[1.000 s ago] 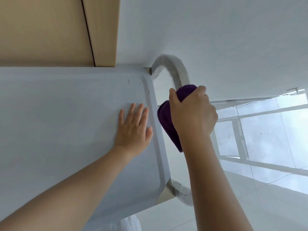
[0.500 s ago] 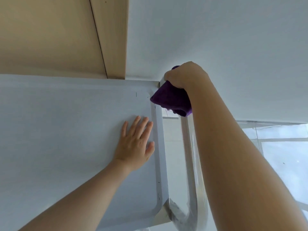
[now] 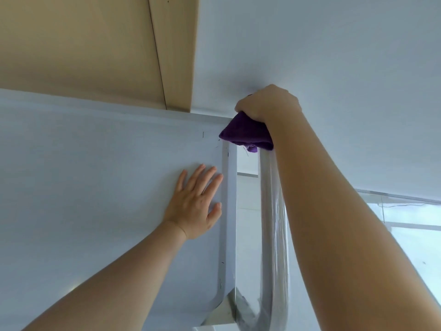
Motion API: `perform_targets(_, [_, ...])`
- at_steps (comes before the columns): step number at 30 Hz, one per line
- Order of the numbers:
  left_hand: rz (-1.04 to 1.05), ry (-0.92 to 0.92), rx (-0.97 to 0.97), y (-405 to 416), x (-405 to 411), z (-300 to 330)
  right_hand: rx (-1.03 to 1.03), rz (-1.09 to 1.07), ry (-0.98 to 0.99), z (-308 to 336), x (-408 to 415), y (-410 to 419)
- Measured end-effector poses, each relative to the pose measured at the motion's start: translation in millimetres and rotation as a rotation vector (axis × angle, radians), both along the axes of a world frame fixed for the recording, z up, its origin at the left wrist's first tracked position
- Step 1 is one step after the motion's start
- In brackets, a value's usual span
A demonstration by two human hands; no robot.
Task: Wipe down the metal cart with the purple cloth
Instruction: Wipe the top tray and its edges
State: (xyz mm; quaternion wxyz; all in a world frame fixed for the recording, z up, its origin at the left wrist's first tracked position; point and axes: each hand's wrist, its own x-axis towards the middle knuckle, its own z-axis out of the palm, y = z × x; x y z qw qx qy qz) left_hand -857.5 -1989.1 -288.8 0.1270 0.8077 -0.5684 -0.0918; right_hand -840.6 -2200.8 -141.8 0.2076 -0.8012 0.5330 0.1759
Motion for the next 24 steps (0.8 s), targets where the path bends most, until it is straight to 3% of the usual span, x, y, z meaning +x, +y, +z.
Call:
perform_targets(12, [-0.006, 0.008, 0.094, 0.5, -2.7, 2.5, -0.143, -0.258, -0.318, 11.9, -63.8, 71.5])
perform_targets(24, [-0.074, -0.015, 0.107, 2.4, -4.7, 1.5, 0.154, -0.512, -0.6, 12.9, -146.2, 141.5])
